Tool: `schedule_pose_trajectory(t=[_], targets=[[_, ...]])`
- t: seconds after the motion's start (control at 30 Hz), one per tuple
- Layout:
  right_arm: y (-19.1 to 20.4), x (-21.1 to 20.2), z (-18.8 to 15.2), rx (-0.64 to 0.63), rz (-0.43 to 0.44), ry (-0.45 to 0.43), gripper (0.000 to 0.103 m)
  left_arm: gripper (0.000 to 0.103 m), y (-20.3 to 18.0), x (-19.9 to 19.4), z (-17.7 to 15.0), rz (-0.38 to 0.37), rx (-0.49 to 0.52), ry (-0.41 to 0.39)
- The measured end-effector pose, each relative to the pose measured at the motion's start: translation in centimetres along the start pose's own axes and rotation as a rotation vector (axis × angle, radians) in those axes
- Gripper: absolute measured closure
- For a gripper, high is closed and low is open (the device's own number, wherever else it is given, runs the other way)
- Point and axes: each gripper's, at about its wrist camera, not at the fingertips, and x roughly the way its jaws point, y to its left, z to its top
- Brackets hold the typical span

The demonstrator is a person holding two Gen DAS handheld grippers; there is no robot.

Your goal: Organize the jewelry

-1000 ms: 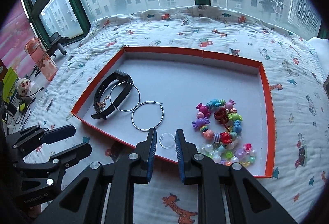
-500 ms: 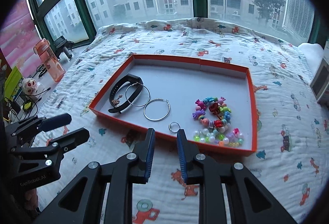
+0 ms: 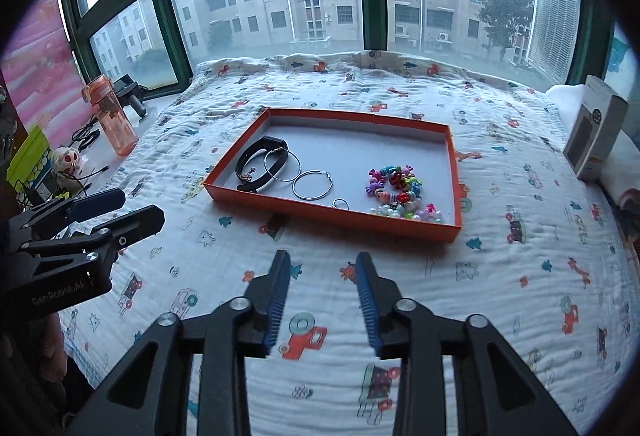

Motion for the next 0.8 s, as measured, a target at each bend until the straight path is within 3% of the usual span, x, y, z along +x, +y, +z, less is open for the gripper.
schedule_pose_trajectory(t=[0.17,0.23,0.8], targets=[[0.6,-2.1,-0.5,-0.013,-0.019,-0.044,0.055,0.026,0.4,-1.6,-0.9,0.009,-0.010,-0.009],[0.8,-2.7,-0.9,-0.024,-0.034,-0.058,0.054,0.021,0.5,-2.3,-1.4,0.015,-0.010,-0.017],[-0.4,-6.1,-2.8,0.010,-0.081,-0.106,0.038,0.016,2.3,-6.6,-3.5,0.071,0.012,-0.052]])
